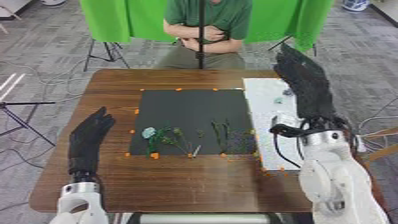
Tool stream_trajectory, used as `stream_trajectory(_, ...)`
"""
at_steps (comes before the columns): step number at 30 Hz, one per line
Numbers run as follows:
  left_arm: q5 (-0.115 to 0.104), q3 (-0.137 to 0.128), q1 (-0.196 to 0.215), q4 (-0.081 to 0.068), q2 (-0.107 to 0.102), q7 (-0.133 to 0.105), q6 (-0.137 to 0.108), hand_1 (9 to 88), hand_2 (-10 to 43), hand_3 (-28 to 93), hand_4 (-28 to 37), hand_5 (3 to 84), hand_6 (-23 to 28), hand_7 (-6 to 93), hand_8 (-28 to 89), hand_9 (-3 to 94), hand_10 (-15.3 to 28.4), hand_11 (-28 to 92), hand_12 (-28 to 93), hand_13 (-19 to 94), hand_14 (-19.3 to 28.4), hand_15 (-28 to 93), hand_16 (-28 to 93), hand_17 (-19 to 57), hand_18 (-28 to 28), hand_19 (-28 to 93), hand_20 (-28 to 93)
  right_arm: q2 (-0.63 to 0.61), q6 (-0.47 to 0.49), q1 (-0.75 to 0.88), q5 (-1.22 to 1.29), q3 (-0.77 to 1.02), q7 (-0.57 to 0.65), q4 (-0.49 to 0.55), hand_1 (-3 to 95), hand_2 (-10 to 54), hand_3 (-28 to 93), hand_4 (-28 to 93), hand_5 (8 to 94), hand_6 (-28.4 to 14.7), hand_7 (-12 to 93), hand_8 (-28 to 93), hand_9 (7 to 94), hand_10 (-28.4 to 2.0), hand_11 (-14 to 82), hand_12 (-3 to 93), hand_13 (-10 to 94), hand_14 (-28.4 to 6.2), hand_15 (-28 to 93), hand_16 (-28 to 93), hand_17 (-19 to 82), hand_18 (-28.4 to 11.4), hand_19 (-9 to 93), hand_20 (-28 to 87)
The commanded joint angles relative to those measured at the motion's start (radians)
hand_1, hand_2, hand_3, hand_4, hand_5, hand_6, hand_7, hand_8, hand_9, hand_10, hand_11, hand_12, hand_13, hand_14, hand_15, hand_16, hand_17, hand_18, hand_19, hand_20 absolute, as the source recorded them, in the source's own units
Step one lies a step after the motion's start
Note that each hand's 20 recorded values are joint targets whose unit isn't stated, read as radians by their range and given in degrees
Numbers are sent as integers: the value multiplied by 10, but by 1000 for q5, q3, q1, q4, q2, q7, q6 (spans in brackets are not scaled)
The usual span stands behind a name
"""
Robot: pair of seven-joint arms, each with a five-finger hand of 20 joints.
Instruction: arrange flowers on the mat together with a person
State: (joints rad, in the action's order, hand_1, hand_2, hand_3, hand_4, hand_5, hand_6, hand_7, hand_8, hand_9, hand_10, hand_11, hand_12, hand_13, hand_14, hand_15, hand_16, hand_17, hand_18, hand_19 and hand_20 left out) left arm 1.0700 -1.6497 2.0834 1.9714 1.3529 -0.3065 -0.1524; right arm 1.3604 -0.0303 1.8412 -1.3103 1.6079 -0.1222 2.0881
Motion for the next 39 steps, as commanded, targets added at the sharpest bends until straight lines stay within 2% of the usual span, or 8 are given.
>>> stream_trajectory(1, 7, 44, -5, -2, 10, 1, 20, 333, 114, 712, -198, 474, 47, 135, -66, 445, 136, 202, 125, 364, 176, 191, 5, 124, 132, 113, 182, 93, -84, 294, 112, 36, -35, 84, 97, 49, 784, -156, 457, -28, 91, -76, 433, -148, 50, 114, 295, -115, 72, 117, 189, -113, 17, 268)
stream_trajectory(5, 21, 51, -22, -5, 16, 11, 46, 324, 108, 711, -197, 476, 48, 134, -67, 446, 137, 202, 123, 365, 178, 194, 4, 122, 129, 110, 189, 108, -81, 270, 110, 41, -34, 68, 98, 52, 786, -159, 467, -27, 96, -79, 453, -149, 55, 116, 309, -118, 85, 115, 196, -114, 16, 274)
stream_trajectory(13, 67, 59, -71, -19, 46, 8, 63, 305, 83, 708, -195, 480, 49, 132, -65, 453, 140, 200, 123, 368, 180, 198, 5, 116, 127, 109, 196, 112, -48, 183, 118, 16, -29, 15, 99, 64, 780, -160, 504, -28, 112, -82, 500, -151, 65, 126, 363, -136, 118, 126, 224, -114, 34, 297)
stream_trajectory(22, 127, 78, -94, -20, 42, 43, 134, 290, 58, 696, -196, 478, 48, 127, -63, 452, 140, 194, 124, 368, 181, 198, 7, 96, 126, 92, 189, 108, -10, 142, 100, -22, -10, -3, 104, 71, 767, -158, 531, -30, 115, -81, 545, -152, 73, 140, 419, -147, 136, 149, 249, -117, 60, 334)
stream_trajectory(23, 128, 81, -87, -14, 41, 41, 126, 289, 57, 695, -196, 478, 48, 126, -63, 452, 140, 193, 124, 367, 181, 197, 7, 94, 126, 91, 188, 105, -9, 137, 100, -25, -2, -4, 106, 72, 764, -158, 533, -30, 116, -80, 553, -153, 75, 142, 430, -150, 139, 151, 255, -117, 72, 343)
stream_trajectory(27, 128, 88, -92, -16, 35, 46, 140, 287, 53, 695, -197, 478, 48, 126, -62, 452, 139, 192, 125, 366, 182, 195, 8, 90, 125, 87, 183, 101, -39, 144, 102, -36, -5, 4, 111, 76, 757, -156, 538, -30, 117, -79, 579, -156, 82, 151, 484, -153, 152, 162, 281, -125, 114, 368)
stream_trajectory(35, 130, 90, -87, -3, 32, 48, 145, 285, 52, 685, -195, 478, 48, 124, -61, 452, 140, 189, 127, 366, 182, 194, 11, 87, 125, 88, 182, 103, -61, 151, 92, -39, -11, 5, 116, 63, 765, -151, 549, -24, 132, -81, 586, -153, 81, 164, 479, -154, 151, 190, 254, -138, 189, 398)
stream_trajectory(39, 102, 103, -81, -2, 28, 16, 118, 285, 50, 685, -194, 478, 48, 124, -60, 452, 141, 189, 128, 366, 182, 193, 11, 87, 126, 89, 181, 104, -68, 153, 90, -38, -10, 8, 118, 60, 765, -151, 551, -22, 136, -82, 587, -153, 82, 166, 480, -152, 150, 197, 253, -138, 192, 389)
